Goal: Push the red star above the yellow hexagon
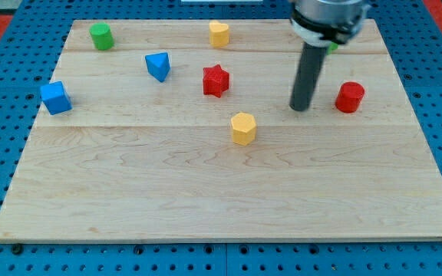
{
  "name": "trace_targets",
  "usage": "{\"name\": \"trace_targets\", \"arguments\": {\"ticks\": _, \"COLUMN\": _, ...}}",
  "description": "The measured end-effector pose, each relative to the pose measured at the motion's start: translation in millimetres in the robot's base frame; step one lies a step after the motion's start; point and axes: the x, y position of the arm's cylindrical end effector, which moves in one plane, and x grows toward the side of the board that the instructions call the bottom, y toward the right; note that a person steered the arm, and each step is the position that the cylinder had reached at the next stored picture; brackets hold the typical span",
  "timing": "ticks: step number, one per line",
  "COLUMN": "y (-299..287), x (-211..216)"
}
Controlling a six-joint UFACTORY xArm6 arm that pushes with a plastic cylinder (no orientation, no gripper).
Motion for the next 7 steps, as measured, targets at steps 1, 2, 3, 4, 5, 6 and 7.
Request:
{"name": "trace_targets", "arguments": {"ticks": 1, "y": -29, "x": -55}}
{"name": "trace_targets", "arguments": {"ticks": 2, "y": -81, "x": -66}}
{"name": "trace_targets", "arguments": {"ticks": 3, "y": -149, "x": -66}}
{"name": "trace_targets", "arguments": {"ticks": 4, "y": -155, "x": -60}}
{"name": "trace_targets", "arguments": {"ticks": 5, "y": -113, "x": -20}}
{"name": "trace_targets", "arguments": {"ticks": 6, "y": -85, "x": 2}}
{"name": "trace_targets", "arguments": {"ticks": 7, "y": -70, "x": 5}}
